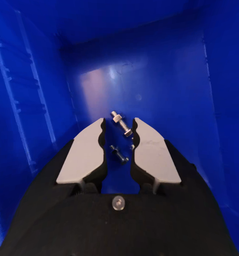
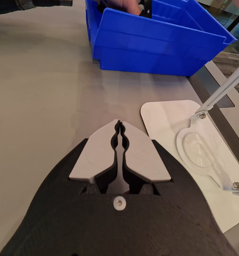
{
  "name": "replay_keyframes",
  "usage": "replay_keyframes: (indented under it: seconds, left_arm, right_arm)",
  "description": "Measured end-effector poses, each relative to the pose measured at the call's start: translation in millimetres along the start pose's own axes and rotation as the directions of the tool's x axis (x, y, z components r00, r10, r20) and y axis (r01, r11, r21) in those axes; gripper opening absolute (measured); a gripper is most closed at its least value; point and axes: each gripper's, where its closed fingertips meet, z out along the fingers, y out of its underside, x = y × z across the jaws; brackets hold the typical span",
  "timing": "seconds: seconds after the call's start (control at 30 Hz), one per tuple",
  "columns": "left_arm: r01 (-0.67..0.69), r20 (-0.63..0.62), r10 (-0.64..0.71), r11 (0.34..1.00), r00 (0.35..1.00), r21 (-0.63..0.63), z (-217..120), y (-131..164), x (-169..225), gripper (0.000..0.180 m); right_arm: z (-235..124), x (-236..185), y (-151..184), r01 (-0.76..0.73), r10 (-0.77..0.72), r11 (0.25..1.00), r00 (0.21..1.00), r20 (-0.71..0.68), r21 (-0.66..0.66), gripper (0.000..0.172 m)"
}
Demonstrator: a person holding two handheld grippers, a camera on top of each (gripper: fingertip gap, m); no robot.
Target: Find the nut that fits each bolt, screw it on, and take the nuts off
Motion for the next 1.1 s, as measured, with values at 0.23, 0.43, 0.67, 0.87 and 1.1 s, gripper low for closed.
replay_keyframes:
  seconds: [0.23, 0.43, 0.67, 0.87, 1.1]
  left_arm:
    - [0.019, -0.04, -0.019, 1.0, 0.999, 0.002, 5.8, -4.8, 0.0, 0.018]
    - [-0.043, -0.014, 0.044, 0.997, 0.999, 0.065, -2.4, -9.2, 2.3, 0.018]
    - [-0.047, -0.059, 0.077, 0.916, 0.995, 0.399, -79.1, -37.4, 22.0, 0.018]
    - [0.033, -0.316, 0.238, 0.75, 0.919, 0.661, -161.2, -30.8, 88.2, 0.018]
    - [0.117, -0.576, 0.489, 0.687, 0.655, 0.717, -204.7, 21.5, 202.5, 0.018]
  right_arm:
    - [0.4, 1.0, 1.4, -0.016, 0.016, 1.0, 1.0, 0.01, 0.001, 0.0]
    - [0.2, 2.3, 1.7, -0.025, 0.025, 1.0, 1.0, 0.012, 0.007, 0.0]
    - [-0.8, 3.4, -0.3, -0.038, 0.038, 0.999, 0.999, 0.014, 0.025, 0.0]
    - [-5.7, -3.8, -17.9, -0.052, 0.046, 0.991, 0.998, 0.049, 0.122, 0.005]
    - [-3.0, -43.1, -63.7, -0.183, 0.122, 0.934, 0.971, 0.206, 0.306, 0.023]
